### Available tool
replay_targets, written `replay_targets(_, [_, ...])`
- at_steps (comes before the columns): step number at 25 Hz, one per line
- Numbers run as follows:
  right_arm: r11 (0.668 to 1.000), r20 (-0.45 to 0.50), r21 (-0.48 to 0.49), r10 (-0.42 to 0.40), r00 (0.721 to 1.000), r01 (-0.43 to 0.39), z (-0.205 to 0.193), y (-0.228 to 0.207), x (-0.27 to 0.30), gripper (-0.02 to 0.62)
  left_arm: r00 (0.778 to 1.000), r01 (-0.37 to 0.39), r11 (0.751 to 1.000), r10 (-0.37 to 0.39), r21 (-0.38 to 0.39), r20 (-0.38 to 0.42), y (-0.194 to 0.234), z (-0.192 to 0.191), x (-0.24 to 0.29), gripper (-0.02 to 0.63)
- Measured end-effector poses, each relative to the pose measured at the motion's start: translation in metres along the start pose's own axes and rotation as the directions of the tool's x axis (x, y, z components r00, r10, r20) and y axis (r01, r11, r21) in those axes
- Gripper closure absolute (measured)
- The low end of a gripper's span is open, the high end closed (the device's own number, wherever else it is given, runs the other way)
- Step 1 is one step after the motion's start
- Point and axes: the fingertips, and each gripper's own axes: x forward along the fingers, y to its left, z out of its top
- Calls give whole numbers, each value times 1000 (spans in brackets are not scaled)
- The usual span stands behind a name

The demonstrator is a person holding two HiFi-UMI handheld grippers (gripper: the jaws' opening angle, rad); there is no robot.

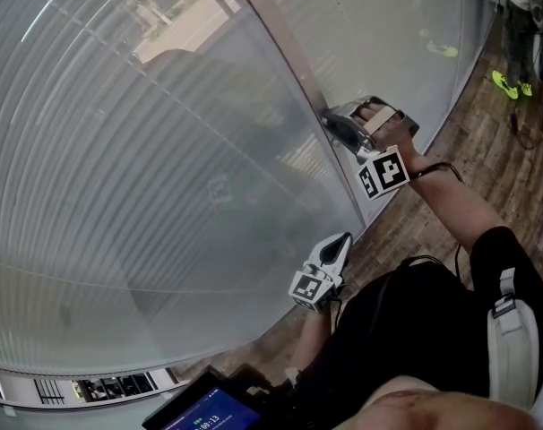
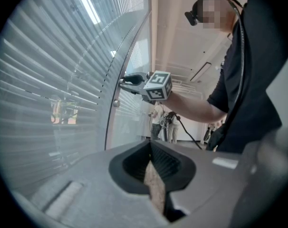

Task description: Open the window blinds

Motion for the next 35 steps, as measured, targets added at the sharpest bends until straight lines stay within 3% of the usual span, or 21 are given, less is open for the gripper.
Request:
replay_targets(2, [999, 3, 37, 3, 1000, -3, 0, -1, -1, 469, 1000, 1, 1000, -1, 3, -1, -1, 0, 0, 604])
replay_targets(5, [985, 23, 174, 7, 1000, -11, 1, -3, 0, 469, 1000, 3, 1000, -3, 5, -3, -1, 0, 1, 604])
replay_targets(10, [931, 34, 364, 4, 999, -16, 0, -9, 0, 469, 1000, 9, 1000, -9, -2, -7, -2, -2, 1, 604])
replay_targets(13, [876, 49, 482, 2, 999, -26, 0, -11, 0, 469, 1000, 2, 1000, -2, -7, -8, 0, -3, -2, 604])
replay_targets(15, [809, 69, 587, 3, 998, -43, -1, -13, 0, 469, 1000, 1, 1000, -1, -8, -8, 0, -4, -2, 604])
replay_targets(19, [629, 99, 774, 4, 995, -79, -7, -17, -1, 469, 1000, 5, 1000, -5, -12, -9, -3, -5, -2, 604])
replay_targets(21, [519, 99, 850, 10, 995, -90, -11, -16, 1, 468, 1000, 7, 1000, -7, -14, -11, -4, -6, -1, 604])
replay_targets(24, [329, 114, 937, 14, 993, -112, -14, -14, 4, 468, 1000, 12, 1000, -12, -17, -12, -5, -6, 1, 604])
replay_targets(27, [179, 124, 976, 15, 992, -125, -19, -12, 5, 468, 1000, 16, 1000, -16, -19, -14, -6, -8, 3, 604])
replay_targets(31, [89, 146, 985, 6, 989, -146, -19, -14, 4, 468, 1000, 27, 999, -28, -19, -12, -9, -9, 6, 604])
replay_targets(35, [58, 159, 986, -4, 987, -159, -17, -15, 4, 468, 999, 31, 999, -31, -17, -14, -9, -10, 5, 604])
